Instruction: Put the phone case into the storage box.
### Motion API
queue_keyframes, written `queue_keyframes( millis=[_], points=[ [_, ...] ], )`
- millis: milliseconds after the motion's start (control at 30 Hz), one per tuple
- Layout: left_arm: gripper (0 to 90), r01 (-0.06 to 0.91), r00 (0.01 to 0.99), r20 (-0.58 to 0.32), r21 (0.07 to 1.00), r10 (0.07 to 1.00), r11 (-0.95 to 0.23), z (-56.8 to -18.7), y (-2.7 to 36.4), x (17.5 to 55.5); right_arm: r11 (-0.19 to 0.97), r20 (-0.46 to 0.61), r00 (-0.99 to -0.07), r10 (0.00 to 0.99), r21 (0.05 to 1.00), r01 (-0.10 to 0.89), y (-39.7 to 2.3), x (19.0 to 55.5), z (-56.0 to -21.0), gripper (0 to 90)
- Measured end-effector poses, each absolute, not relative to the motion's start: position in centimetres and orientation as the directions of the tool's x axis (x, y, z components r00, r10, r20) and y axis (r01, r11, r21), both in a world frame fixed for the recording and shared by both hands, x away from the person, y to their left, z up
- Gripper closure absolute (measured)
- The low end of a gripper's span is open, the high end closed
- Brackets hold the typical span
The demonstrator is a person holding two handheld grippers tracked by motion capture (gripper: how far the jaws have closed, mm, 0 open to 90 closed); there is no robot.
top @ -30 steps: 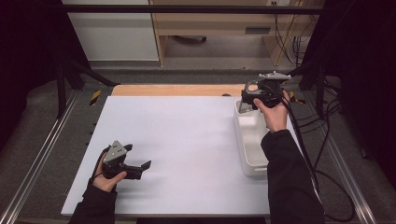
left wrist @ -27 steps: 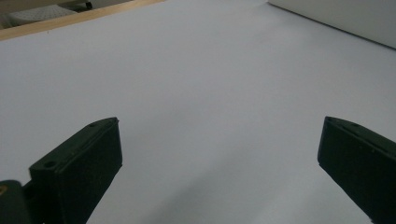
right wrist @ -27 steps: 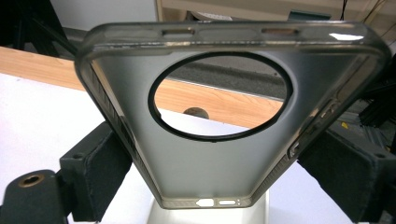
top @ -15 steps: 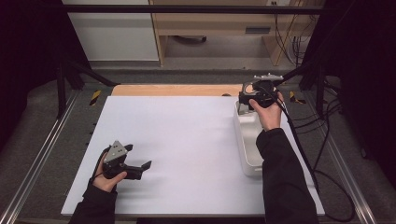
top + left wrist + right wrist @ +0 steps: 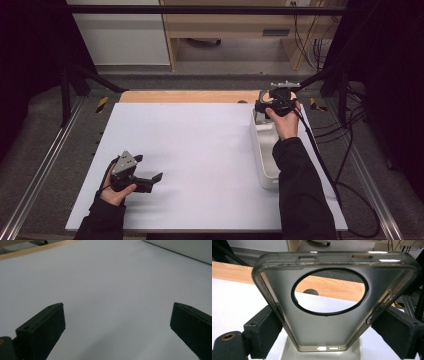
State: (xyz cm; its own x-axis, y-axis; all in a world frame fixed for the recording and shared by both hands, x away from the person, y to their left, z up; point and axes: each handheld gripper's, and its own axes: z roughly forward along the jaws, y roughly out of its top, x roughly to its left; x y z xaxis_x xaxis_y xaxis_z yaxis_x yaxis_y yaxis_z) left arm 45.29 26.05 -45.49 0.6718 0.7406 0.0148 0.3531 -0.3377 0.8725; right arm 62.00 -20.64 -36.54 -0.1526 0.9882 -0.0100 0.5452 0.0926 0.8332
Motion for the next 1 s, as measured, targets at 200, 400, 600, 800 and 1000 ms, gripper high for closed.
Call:
queue_keyframes(
  millis=[200, 400, 600, 800, 1000],
  points=[
    [0.0, 0.353, 0.672, 0.014, 0.873, 0.740, -0.337, -45.5, 26.1, 45.3, 0.091, -0.012, -0.144, 0.989, 0.826, 0.557, -20.4, 62.4, -37.2, 11.3],
    [0.0, 0.354, 0.674, 0.016, 0.871, 0.739, -0.341, -45.6, 26.0, 45.3, 0.088, -0.007, -0.143, 0.990, 0.816, 0.571, -20.3, 62.7, -37.7, 11.3],
    [0.0, 0.353, 0.673, 0.015, 0.872, 0.740, -0.340, -45.5, 26.0, 45.3, 0.085, -0.005, -0.139, 0.990, 0.810, 0.580, -20.3, 63.0, -38.1, 11.3],
    [0.0, 0.353, 0.674, 0.015, 0.871, 0.739, -0.340, -45.5, 26.0, 45.3, 0.088, -0.008, -0.137, 0.990, 0.806, 0.586, -20.3, 63.2, -38.5, 11.3],
    [0.0, 0.353, 0.674, 0.016, 0.871, 0.738, -0.342, -45.6, 26.0, 45.3, 0.091, -0.008, -0.141, 0.990, 0.802, 0.591, -20.1, 63.5, -39.0, 11.3]
  ],
)
